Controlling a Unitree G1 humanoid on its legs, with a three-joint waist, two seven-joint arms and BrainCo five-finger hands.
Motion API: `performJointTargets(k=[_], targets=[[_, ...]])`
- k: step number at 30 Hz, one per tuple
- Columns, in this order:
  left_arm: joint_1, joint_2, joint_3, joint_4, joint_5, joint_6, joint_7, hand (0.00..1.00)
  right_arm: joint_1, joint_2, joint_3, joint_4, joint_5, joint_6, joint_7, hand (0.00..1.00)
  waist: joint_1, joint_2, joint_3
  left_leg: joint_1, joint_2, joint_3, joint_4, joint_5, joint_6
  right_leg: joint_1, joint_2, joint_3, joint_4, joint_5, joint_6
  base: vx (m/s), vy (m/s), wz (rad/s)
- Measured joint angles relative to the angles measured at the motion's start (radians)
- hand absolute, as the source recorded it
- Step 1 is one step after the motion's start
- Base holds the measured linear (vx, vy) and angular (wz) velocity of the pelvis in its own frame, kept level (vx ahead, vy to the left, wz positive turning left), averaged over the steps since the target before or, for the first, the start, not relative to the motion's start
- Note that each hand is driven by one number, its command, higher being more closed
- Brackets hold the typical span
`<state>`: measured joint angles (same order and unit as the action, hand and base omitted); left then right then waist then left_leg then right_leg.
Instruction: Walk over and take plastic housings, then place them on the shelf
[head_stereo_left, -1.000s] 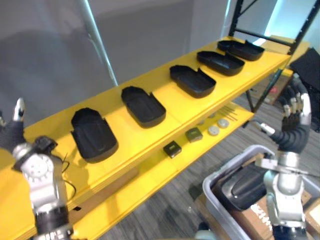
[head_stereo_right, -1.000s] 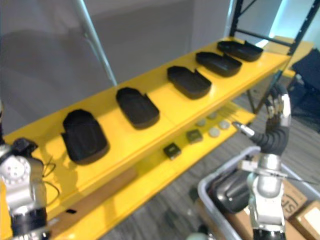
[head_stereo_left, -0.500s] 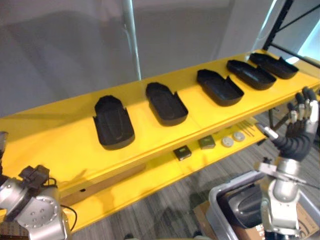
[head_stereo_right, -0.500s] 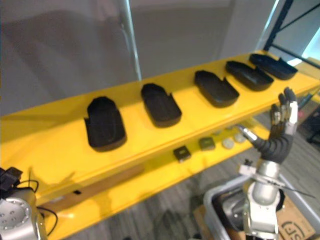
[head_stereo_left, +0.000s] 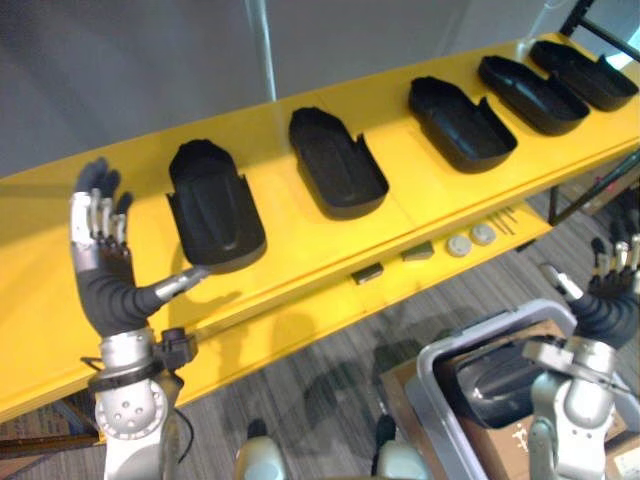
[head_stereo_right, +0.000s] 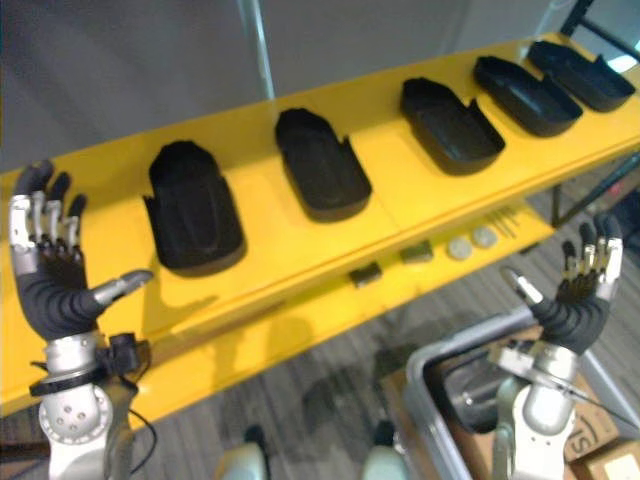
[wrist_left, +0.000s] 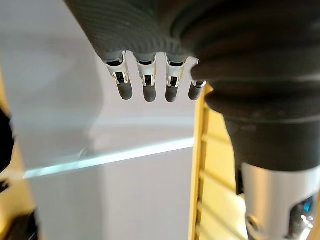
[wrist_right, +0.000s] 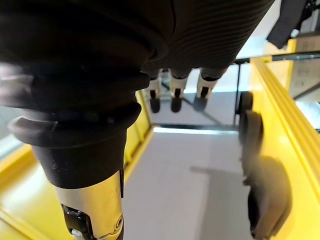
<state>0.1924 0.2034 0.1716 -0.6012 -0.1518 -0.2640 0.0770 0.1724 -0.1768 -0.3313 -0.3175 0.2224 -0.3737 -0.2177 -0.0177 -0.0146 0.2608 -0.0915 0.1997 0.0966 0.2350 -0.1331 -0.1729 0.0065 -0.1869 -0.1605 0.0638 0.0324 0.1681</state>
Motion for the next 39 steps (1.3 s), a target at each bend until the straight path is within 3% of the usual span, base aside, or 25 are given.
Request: performJointTargets(k=[2, 10, 12, 17, 18, 23, 27, 36, 39], targets=[[0.02, 0.026, -0.005, 0.0, -0.04, 0.042, -0.083, 1.0, 0.001, 0.0, -0.007, -0.011, 0.0, 0.007, 0.004, 0.0, 0.001, 0.003, 0.002, 0.002, 0.0, 0.002, 0.022, -0.021, 0.003, 0.011, -0.002, 0.003, 0.0, 0.0, 0.0, 0.01, 0.056, -0.02], [0.085, 0.077, -0.018, -0.007, -0.073, 0.15, -0.224, 1.0, 0.002, -0.044, -0.027, -0.037, 0.0, 0.046, 0.026, 0.0, 0.001, 0.024, 0.001, 0.002, 0.0, 0.011, 0.038, -0.038, 0.012, 0.013, -0.005, 0.01, 0.0, 0.0, 0.0, 0.0, 0.017, -0.02], [0.117, 0.116, -0.017, -0.009, -0.12, 0.213, -0.304, 1.0, 0.003, -0.054, -0.04, -0.038, 0.001, 0.055, 0.027, 0.0, 0.002, 0.037, -0.007, 0.002, -0.001, 0.011, 0.038, -0.038, 0.011, 0.013, -0.005, 0.01, 0.0, 0.0, 0.0, 0.0, 0.0, 0.0], [0.151, 0.16, -0.017, -0.007, -0.124, 0.308, -0.388, 1.0, 0.003, -0.104, -0.04, -0.039, 0.041, 0.075, 0.028, 0.0, 0.003, 0.056, -0.014, 0.002, -0.002, 0.011, 0.038, -0.038, 0.011, 0.014, -0.006, 0.01, 0.0, -0.001, -0.001, 0.0, 0.0, 0.0], [0.149, 0.181, -0.019, -0.006, -0.124, 0.325, -0.402, 0.0, 0.002, -0.116, -0.04, -0.039, 0.041, 0.076, 0.027, 0.0, 0.003, 0.06, -0.014, 0.001, -0.002, 0.012, 0.038, -0.039, 0.013, 0.014, -0.006, 0.01, 0.0, -0.001, -0.002, 0.0, 0.0, 0.0], [0.088, 0.29, -0.048, 0.025, -0.128, 0.404, -0.458, 0.0, -0.003, -0.173, -0.028, -0.039, 0.041, 0.083, 0.022, 0.0, 0.001, 0.083, -0.016, 0.0, 0.0, 0.025, 0.038, -0.038, 0.012, 0.014, -0.011, 0.01, 0.0, -0.003, -0.005, 0.0, 0.0, 0.0], [0.022, 0.381, -0.088, 0.095, -0.233, 0.487, -0.482, 0.0, -0.02, -0.207, -0.008, -0.035, 0.041, 0.108, 0.02, 0.0, -0.005, 0.086, -0.018, 0.0, 0.0, 0.028, 0.039, -0.037, 0.012, 0.014, -0.012, 0.01, 0.0, -0.003, -0.006, 0.0, 0.0, 0.0], [-0.115, 0.503, -0.139, 0.276, -0.386, 0.573, -0.512, 0.0, -0.082, -0.266, 0.012, 0.016, 0.05, 0.11, 0.056, 0.0, -0.026, 0.088, -0.019, 0.008, -0.004, 0.079, 0.029, -0.02, 0.007, -0.005, -0.025, 0.041, 0.004, -0.002, -0.005, 0.01, 0.014, -0.05], [-0.13, 0.508, -0.155, 0.347, -0.417, 0.574, -0.518, 0.0, -0.098, -0.285, 0.013, 0.046, 0.061, 0.113, 0.074, 0.0, -0.027, 0.089, -0.02, 0.055, -0.008, 0.105, -0.027, 0.01, 0.0, -0.007, -0.025, 0.056, 0.013, -0.002, -0.006, 0.02, -0.016, -0.15]])
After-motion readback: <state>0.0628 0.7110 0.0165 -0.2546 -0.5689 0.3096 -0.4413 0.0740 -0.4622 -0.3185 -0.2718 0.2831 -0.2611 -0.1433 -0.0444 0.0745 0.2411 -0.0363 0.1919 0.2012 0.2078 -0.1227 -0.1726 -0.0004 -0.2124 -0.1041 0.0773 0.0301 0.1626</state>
